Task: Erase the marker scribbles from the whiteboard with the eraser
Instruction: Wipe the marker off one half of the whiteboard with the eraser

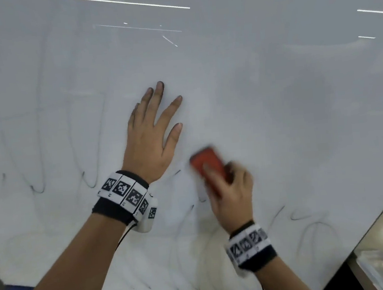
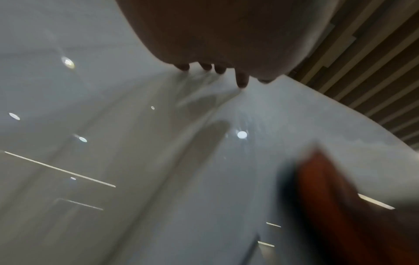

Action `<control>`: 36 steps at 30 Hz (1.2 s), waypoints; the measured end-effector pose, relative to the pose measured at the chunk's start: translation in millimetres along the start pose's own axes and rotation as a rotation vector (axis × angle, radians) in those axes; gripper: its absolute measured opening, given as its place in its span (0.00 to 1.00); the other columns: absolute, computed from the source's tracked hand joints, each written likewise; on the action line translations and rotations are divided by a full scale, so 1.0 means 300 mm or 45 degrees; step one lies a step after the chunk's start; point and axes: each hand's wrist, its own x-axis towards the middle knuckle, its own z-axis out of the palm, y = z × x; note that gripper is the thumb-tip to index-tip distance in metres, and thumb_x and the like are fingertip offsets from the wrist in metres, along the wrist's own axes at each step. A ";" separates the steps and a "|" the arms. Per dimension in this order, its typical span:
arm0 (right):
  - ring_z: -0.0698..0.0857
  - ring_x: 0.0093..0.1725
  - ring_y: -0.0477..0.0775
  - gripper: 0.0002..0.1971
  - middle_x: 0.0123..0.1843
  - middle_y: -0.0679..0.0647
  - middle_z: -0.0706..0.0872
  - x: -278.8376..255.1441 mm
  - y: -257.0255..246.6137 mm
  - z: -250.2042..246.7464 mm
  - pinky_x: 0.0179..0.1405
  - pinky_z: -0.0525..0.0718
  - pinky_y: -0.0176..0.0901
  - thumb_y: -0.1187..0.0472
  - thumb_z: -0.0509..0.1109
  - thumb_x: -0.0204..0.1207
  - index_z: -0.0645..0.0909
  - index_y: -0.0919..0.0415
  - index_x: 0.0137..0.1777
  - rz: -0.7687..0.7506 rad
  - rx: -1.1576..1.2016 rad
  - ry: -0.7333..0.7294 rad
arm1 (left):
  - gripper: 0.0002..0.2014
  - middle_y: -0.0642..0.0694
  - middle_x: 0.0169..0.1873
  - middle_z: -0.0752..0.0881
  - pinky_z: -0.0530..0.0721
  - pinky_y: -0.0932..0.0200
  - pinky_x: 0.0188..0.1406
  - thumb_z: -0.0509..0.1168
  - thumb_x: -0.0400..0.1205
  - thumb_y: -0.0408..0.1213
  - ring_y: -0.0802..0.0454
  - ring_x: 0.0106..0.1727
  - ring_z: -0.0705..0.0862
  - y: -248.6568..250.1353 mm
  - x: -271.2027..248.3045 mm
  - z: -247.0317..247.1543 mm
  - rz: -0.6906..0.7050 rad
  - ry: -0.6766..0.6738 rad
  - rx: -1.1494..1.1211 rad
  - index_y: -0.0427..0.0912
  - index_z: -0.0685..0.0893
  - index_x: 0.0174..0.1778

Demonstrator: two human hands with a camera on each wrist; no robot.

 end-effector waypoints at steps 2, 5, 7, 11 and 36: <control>0.81 0.55 0.69 0.29 0.64 0.60 0.76 -0.193 0.012 0.050 0.55 0.82 0.65 0.64 0.84 0.69 0.85 0.41 0.68 -0.167 -0.039 -0.264 | 0.25 0.50 0.90 0.55 0.62 0.43 0.85 0.54 0.92 0.49 0.50 0.90 0.56 -0.026 -0.009 -0.050 0.005 -0.042 -0.084 0.55 0.64 0.87; 0.80 0.55 0.67 0.30 0.64 0.58 0.78 -0.137 0.014 0.038 0.57 0.78 0.60 0.66 0.85 0.64 0.87 0.39 0.64 -0.310 -0.051 -0.313 | 0.27 0.50 0.89 0.57 0.59 0.49 0.83 0.60 0.91 0.45 0.51 0.88 0.60 -0.087 -0.027 -0.110 -0.109 0.034 -0.080 0.54 0.63 0.88; 0.79 0.55 0.67 0.25 0.63 0.61 0.80 0.054 -0.029 -0.005 0.57 0.76 0.59 0.62 0.83 0.70 0.88 0.41 0.66 -0.268 -0.065 -0.102 | 0.28 0.47 0.88 0.58 0.58 0.51 0.82 0.61 0.90 0.42 0.49 0.87 0.61 -0.130 -0.046 -0.118 -0.184 0.161 0.004 0.52 0.64 0.87; 0.75 0.57 0.65 0.21 0.64 0.64 0.79 0.411 -0.094 -0.078 0.62 0.73 0.56 0.55 0.77 0.79 0.85 0.44 0.72 0.013 0.026 0.282 | 0.28 0.42 0.89 0.56 0.56 0.50 0.84 0.61 0.90 0.40 0.44 0.89 0.57 -0.185 -0.099 -0.073 -0.325 0.281 0.020 0.48 0.65 0.87; 0.77 0.54 0.65 0.24 0.63 0.62 0.80 0.098 -0.235 0.181 0.54 0.78 0.56 0.63 0.79 0.70 0.88 0.47 0.67 -0.331 -0.041 -0.053 | 0.29 0.49 0.90 0.50 0.53 0.42 0.87 0.51 0.91 0.36 0.49 0.91 0.51 -0.269 -0.153 -0.038 -0.283 0.095 0.137 0.56 0.58 0.89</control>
